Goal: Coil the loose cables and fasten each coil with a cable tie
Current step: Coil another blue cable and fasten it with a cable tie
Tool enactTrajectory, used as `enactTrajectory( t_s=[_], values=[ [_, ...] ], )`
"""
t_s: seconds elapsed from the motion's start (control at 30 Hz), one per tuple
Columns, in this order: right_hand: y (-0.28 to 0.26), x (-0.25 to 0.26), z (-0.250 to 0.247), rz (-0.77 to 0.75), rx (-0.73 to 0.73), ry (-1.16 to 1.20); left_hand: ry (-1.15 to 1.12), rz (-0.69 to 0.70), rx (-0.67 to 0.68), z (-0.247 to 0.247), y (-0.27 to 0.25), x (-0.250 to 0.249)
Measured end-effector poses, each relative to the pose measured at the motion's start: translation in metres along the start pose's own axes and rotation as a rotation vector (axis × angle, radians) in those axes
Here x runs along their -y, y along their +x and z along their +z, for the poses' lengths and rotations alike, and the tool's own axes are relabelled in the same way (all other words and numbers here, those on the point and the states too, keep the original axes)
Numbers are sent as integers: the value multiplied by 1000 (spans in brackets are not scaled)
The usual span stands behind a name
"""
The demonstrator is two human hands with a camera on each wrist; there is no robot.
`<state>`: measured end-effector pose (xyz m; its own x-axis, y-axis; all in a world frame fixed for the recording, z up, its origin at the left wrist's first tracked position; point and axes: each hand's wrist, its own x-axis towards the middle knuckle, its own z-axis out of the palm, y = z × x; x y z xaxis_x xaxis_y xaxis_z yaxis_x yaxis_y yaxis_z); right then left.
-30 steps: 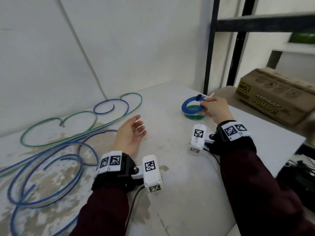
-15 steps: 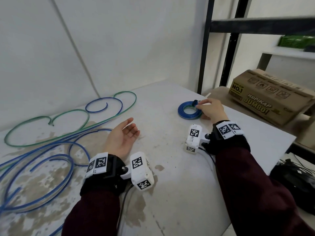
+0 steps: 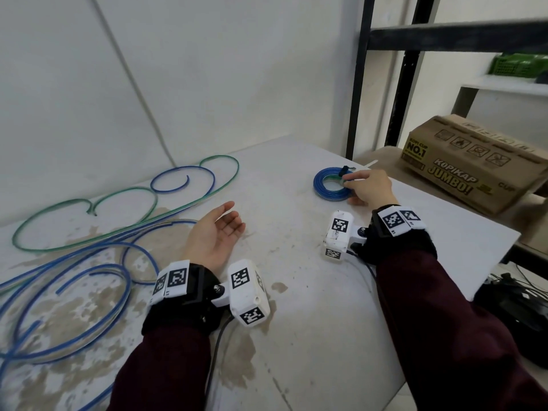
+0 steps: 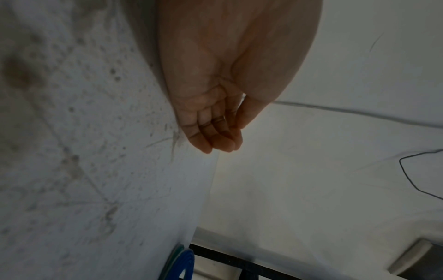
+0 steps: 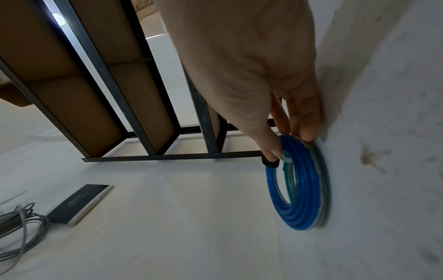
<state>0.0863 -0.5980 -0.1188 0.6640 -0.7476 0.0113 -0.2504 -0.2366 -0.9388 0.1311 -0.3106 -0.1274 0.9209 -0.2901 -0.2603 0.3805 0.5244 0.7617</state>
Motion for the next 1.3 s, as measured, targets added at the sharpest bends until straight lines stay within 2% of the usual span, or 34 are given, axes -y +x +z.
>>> enactTrajectory(
  t_s=[0.13, 0.4, 0.53, 0.63, 0.7, 0.8, 0.87, 1.03, 1.17, 1.3],
  values=[
    [7, -1, 1, -44, -32, 26, 3, 6, 1, -1, 1, 0],
    [7, 1, 4, -6, -30, 106, 2, -1, 4, -2, 2, 0],
    [8, 2, 0, -82, -109, -49, 2, -8, 0, -1, 1, 0],
    [5, 9, 0, -130, -185, 8, -2, -17, -4, 0, -1, -1],
    [-2, 19, 6, -153, -173, 86, -6, -26, -10, 1, -4, -2],
    [-24, 39, 21, -180, -13, 162, 5, -45, 0, 2, -12, -5],
    [-44, 54, 34, -205, 148, 154, 59, -40, 16, 5, -19, -14],
    [-95, 79, 59, -301, 664, -10, 307, 233, 32, 12, -44, -60],
    [-128, 95, 71, -334, 962, -37, 628, 387, 26, 0, -74, -100],
    [-155, 119, 96, -431, 1175, -64, 1111, 354, 4, -35, -99, -131]
  ],
)
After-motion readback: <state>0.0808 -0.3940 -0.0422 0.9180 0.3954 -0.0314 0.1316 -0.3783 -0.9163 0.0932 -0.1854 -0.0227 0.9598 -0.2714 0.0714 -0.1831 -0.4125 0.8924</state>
